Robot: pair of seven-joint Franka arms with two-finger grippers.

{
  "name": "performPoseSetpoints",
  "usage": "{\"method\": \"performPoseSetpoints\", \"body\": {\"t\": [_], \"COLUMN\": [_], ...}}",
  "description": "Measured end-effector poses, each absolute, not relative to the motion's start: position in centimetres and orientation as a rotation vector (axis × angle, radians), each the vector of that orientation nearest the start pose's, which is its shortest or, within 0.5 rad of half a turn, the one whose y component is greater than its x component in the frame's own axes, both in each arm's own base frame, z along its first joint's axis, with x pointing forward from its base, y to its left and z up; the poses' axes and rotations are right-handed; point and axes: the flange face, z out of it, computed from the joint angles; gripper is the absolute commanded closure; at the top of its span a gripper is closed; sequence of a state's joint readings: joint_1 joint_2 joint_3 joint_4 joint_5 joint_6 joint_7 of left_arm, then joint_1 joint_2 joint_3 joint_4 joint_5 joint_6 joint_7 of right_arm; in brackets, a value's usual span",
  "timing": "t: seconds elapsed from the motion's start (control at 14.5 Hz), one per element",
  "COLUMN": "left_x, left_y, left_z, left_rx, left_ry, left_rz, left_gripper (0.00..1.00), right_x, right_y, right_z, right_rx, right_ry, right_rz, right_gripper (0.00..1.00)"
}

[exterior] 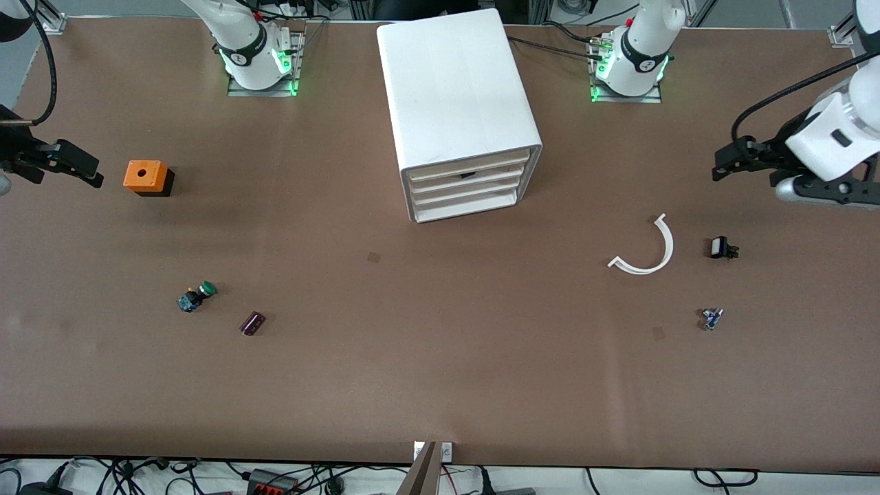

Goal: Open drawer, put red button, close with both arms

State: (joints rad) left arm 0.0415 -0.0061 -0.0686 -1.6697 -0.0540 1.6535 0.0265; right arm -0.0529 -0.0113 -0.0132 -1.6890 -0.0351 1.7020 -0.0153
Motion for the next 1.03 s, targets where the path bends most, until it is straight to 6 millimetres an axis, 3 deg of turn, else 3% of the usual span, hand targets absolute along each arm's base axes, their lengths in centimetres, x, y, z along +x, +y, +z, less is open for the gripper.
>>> {"method": "performPoseSetpoints", "body": {"t": [0.21,0.41,0.55,1.03], "left_x": [53.9,52.8,52.8,54.2], "left_y": [-2.2,-4.2,-4.9,-4.5], "left_z": [59.0,59.6,59.8,59.9], "left_rx": [-3.177,-3.162,-3.157,-3.160], "left_ry": [0.085,0.143,0.163,0.155], "left_rz": [-0.035,-0.001,-0.005,0.003], "left_gripper": [0.00,0.00,0.00,0.00], "right_x": [55.9,55.8,55.8,55.8], "right_y": [-4.1,-4.1,-4.2,-4.2], "right_z": [58.6,58.5,58.4,58.4], "right_rx": [-3.176,-3.177,-3.177,-3.177], "right_ry": [0.071,0.033,0.016,0.013], "right_rz": [-0.034,-0.030,-0.028,-0.028], "right_gripper": [0.00,0.00,0.00,0.00]}}
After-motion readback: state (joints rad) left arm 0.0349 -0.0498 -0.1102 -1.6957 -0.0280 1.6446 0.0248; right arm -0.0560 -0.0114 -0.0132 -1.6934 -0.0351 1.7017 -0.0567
